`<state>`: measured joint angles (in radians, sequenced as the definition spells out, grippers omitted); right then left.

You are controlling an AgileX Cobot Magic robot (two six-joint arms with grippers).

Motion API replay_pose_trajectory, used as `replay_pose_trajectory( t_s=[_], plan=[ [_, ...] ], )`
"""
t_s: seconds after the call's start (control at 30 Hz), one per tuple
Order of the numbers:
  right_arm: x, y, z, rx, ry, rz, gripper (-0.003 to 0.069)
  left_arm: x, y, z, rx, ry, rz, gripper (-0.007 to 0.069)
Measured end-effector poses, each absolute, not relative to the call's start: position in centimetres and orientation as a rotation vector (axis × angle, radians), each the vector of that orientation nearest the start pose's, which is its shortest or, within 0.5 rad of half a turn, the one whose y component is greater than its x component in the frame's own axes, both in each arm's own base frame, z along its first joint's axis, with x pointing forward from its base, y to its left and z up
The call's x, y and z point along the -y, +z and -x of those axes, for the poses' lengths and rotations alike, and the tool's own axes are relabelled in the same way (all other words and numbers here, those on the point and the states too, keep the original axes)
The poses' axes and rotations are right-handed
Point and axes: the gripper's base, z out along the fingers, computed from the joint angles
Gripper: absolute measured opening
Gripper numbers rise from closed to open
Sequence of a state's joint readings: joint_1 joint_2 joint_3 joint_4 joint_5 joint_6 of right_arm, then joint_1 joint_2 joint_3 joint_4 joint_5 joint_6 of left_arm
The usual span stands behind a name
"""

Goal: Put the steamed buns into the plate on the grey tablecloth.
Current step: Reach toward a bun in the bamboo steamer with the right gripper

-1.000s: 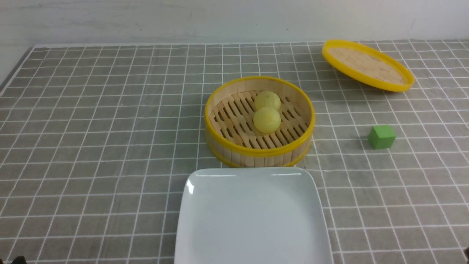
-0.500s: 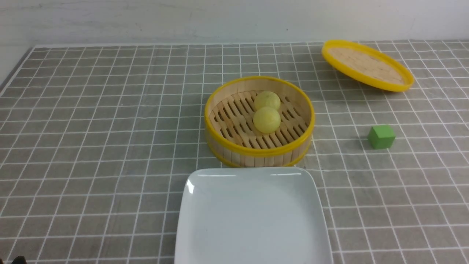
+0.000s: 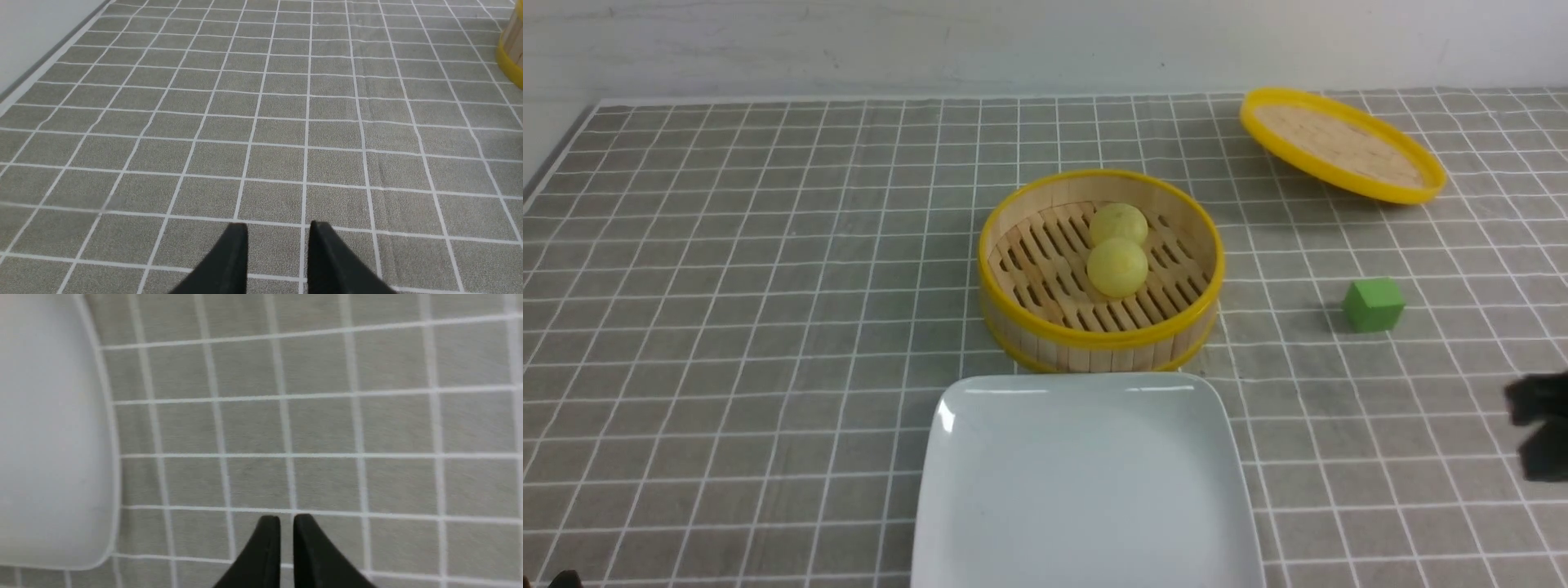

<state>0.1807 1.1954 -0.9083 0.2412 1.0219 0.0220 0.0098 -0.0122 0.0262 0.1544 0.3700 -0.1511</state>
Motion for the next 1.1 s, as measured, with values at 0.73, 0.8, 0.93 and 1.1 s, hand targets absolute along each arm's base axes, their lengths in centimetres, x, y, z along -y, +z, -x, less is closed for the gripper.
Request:
replay_pose_trajectory(
  t_s=[0.73,0.8,0.93,1.1],
  plan=[
    [-21.4,26.0,-40.0,-2.573,0.349,0.420,0.0385,-0.6,17.2,-5.3,-1.863,0.054,0.054,0.0241],
    [-22.4,24.0,-42.1,-2.551,0.353,0.412,0.0385,-0.6,17.2,-5.3,-1.863,0.054,0.054,0.0241],
    [-23.2,21.5,-43.6,-2.543,0.351,0.405,0.0371,-0.6,17.2,-5.3,-1.863,0.054,0.054,0.0241],
    [-23.4,20.2,-44.1,-2.561,0.344,0.408,0.0151,-0.6,17.2,-5.3,-1.863,0.054,0.054,0.0241]
  ],
)
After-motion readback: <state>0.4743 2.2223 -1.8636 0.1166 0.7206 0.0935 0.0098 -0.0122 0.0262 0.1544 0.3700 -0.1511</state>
